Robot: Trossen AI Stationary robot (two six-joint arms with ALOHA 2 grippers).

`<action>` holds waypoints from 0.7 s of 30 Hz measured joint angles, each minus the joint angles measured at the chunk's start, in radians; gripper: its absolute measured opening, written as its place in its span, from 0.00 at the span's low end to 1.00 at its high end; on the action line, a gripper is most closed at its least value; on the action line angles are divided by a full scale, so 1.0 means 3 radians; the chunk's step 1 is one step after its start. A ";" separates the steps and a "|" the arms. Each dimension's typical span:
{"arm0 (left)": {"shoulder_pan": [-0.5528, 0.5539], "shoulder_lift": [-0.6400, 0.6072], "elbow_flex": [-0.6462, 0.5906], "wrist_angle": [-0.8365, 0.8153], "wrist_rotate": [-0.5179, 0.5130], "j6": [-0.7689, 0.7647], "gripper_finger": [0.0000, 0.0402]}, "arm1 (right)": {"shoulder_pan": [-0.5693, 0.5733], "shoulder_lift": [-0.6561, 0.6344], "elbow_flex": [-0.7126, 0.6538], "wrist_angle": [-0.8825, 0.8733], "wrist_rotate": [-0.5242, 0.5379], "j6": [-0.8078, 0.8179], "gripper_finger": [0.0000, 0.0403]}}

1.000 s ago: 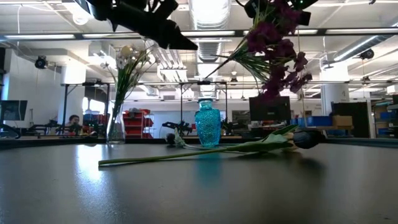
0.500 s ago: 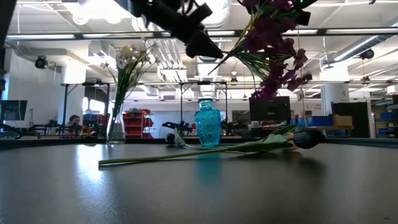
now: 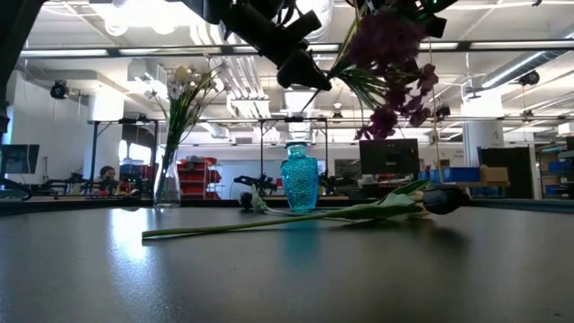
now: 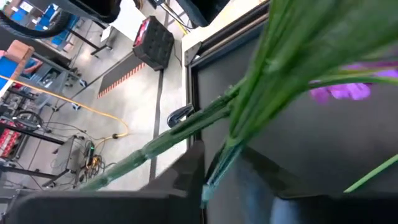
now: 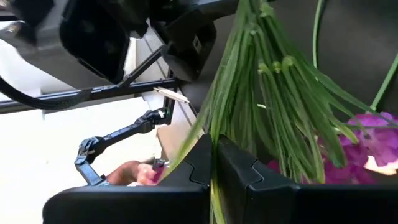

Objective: Sort flowers into vase by color
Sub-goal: Put the bottom violet flowers into the blue vase

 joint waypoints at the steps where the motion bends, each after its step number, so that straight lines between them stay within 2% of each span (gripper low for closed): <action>1: 0.0000 0.0000 0.0000 -0.0006 0.0001 0.0001 0.12 | 0.0000 0.0000 0.0000 0.0020 0.0000 0.0000 0.02; 2: 0.0000 0.0000 0.0000 -0.0012 0.0004 0.0002 0.07 | 0.0000 -0.0001 -0.0001 0.0030 0.0001 -0.0003 0.02; 4: 0.0000 0.0000 0.0000 -0.0037 0.0010 -0.0030 0.03 | -0.0001 -0.0004 0.0000 0.0035 0.0001 -0.0055 0.04; 8: 0.0014 -0.0005 0.0000 -0.0168 0.0027 -0.0223 0.02 | -0.0009 -0.0021 0.0000 0.0035 0.0123 -0.0155 0.11; 15: 0.0050 -0.0005 -0.0048 -0.0246 0.0203 -0.0668 0.01 | -0.0231 -0.0196 0.0014 0.0020 0.0295 -0.0310 0.30; 21: 0.0082 -0.0063 -0.0245 0.0166 0.0394 -0.1139 0.00 | -0.0564 -0.0454 0.0093 -0.0003 0.0391 -0.0451 0.42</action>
